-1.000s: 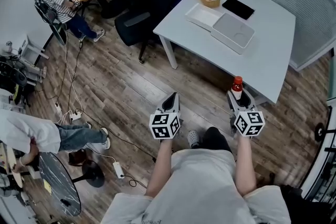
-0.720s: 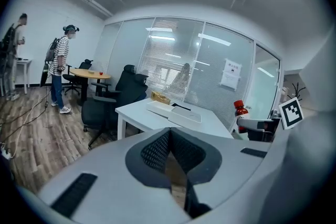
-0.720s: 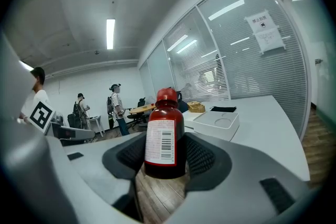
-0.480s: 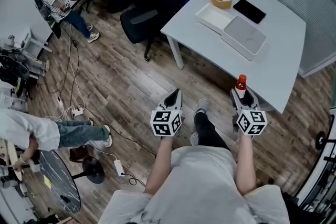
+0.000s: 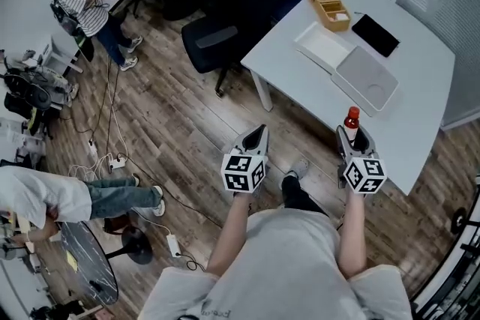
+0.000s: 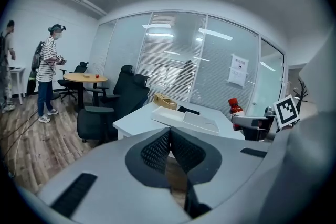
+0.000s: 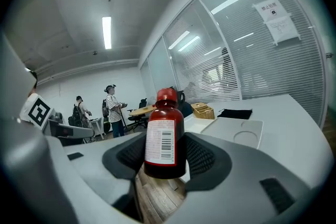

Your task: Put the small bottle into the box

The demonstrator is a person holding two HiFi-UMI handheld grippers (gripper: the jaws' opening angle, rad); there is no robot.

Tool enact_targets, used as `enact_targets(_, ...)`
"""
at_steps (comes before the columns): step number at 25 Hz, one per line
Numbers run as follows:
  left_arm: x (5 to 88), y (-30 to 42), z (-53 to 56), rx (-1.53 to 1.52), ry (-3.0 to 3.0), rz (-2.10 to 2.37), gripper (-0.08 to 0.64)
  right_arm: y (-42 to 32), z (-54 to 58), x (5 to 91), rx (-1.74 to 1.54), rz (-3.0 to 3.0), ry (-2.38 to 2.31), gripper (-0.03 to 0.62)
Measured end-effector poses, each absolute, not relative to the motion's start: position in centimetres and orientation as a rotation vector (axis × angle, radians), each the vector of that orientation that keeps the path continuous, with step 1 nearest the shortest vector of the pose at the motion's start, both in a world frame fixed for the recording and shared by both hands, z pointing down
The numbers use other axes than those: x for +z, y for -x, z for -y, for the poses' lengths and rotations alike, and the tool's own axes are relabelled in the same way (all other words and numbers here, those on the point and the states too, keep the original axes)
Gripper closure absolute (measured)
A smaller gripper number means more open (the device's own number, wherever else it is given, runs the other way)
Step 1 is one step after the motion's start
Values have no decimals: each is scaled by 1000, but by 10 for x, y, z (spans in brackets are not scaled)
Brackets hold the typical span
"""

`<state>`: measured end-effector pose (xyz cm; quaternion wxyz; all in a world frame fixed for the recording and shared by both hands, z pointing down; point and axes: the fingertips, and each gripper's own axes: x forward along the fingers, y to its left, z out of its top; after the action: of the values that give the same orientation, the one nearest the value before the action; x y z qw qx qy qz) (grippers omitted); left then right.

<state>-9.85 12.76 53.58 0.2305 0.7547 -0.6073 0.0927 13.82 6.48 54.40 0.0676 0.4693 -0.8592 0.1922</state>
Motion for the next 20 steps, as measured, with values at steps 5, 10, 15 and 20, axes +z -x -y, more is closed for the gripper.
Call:
enact_targets(5,534,117,-80,243,-2055,1689,532,-128,-16,543,573,2593,-1406,368)
enact_targets(10,535,136,-32,237,-2031,1709,532,-122,32,546,562,2591,-1401,368)
enact_targets(15,531,135,14,253,-2060,1708,532,-122,73,546,521,2599,-1385,368)
enact_targets(20,533,152,36,278,-2040,1749,532,-121,96,551,516,2601,-1365,368)
